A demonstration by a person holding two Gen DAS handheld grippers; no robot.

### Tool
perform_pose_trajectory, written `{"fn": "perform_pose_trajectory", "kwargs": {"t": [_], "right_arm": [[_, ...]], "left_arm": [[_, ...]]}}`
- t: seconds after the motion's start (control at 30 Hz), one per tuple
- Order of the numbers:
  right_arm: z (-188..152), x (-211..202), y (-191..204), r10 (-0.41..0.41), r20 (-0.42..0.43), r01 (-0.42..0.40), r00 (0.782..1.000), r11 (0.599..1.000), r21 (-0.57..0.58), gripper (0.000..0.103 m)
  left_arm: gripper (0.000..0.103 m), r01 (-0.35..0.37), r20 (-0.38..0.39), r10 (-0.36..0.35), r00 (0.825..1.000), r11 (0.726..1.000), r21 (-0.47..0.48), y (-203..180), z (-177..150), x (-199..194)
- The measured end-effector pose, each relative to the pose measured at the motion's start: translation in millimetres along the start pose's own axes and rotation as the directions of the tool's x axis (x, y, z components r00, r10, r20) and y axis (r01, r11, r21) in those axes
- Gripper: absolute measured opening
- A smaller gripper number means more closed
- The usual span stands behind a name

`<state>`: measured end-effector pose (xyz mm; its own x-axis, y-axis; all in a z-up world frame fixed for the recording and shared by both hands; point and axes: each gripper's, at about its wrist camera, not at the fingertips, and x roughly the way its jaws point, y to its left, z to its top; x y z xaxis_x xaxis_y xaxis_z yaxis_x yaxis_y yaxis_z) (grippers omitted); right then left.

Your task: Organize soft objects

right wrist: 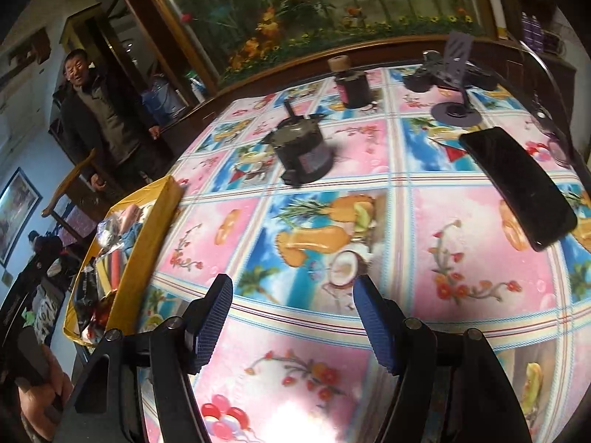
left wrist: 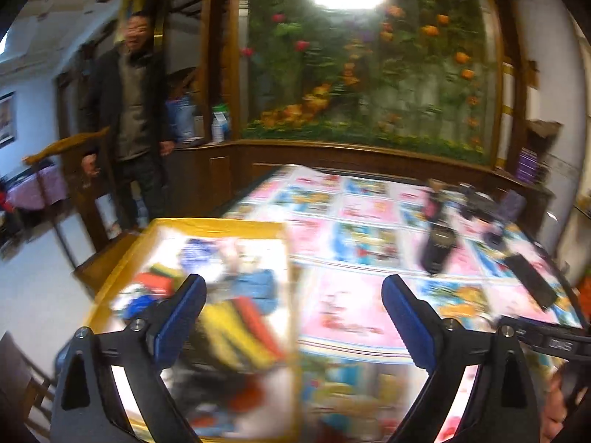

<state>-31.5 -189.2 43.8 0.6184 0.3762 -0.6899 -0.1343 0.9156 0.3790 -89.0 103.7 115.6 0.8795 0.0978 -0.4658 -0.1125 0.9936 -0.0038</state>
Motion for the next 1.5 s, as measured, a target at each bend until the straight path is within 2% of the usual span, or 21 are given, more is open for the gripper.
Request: {"fn": "perform_pose_trajectory", "kwargs": {"t": [0.13,0.27,0.33,0.47,0.63,0.67,0.77,0.87,1.0,1.07,1.13,1.23,1.33,1.5], "right_arm": [[-2,-4,-11,-0.052,0.003,0.051,0.999,0.999,0.019,0.073],[-5,-10,-20,-0.096,0.008,0.095,0.995,0.995,0.030,0.073],[-6,-11,-25,-0.105,0.009,0.104,0.994,0.994,0.036,0.073],[-7,-11,-27,-0.102,0.009,0.101,0.995,0.994,0.027,0.073],[-9,-14,-11,-0.086,0.030,0.087,0.996,0.995,-0.046,0.073],[-9,-14,-6,-0.081,0.037,0.083,0.996,0.995,-0.060,0.073],[-13,-17,10,-0.045,0.062,0.052,0.997,0.992,-0.118,0.074],[-20,-21,37,0.015,0.088,0.001,0.996,0.983,-0.184,0.081],[-35,-23,81,0.111,0.100,-0.078,0.989,0.955,-0.287,0.088],[-46,-23,104,0.144,0.095,-0.103,0.985,0.934,-0.343,0.089],[-57,-20,125,0.162,0.084,-0.118,0.983,0.914,-0.389,0.089],[-65,-13,139,0.165,0.064,-0.125,0.984,0.905,-0.408,0.089],[-68,-10,142,0.161,0.059,-0.124,0.985,0.906,-0.404,0.090],[-76,-5,146,0.129,0.049,-0.098,0.990,0.906,-0.411,0.090]], "left_arm": [[0.096,0.129,-0.075,-0.123,0.990,0.988,0.087,-47,-7,13],[0.096,0.219,-0.185,-0.198,0.963,0.970,0.104,-82,-23,36],[0.096,0.200,-0.217,-0.173,0.961,0.973,0.111,-90,-29,44],[0.096,0.110,-0.228,-0.076,0.971,0.984,0.138,-91,-34,46],[0.099,0.036,-0.111,-0.023,0.994,0.993,0.112,-59,-23,24],[0.102,0.028,-0.092,-0.019,0.996,0.994,0.104,-52,-20,19],[0.103,0.019,-0.040,-0.017,0.999,0.997,0.071,-26,-14,2],[0.103,-0.003,-0.021,0.004,1.000,0.998,0.057,-3,-8,-14],[0.103,-0.049,-0.009,0.050,0.999,0.997,0.055,28,-10,-36],[0.103,-0.090,-0.032,0.092,0.995,0.994,0.056,42,-15,-45],[0.103,-0.093,-0.047,0.095,0.994,0.995,0.046,55,-22,-54],[0.103,-0.120,-0.054,0.122,0.991,0.992,0.036,62,-32,-60],[0.103,-0.235,-0.010,0.237,0.971,0.966,0.107,58,-42,-61],[0.103,-0.230,-0.121,0.236,0.964,0.971,0.061,68,-57,-42]]}}
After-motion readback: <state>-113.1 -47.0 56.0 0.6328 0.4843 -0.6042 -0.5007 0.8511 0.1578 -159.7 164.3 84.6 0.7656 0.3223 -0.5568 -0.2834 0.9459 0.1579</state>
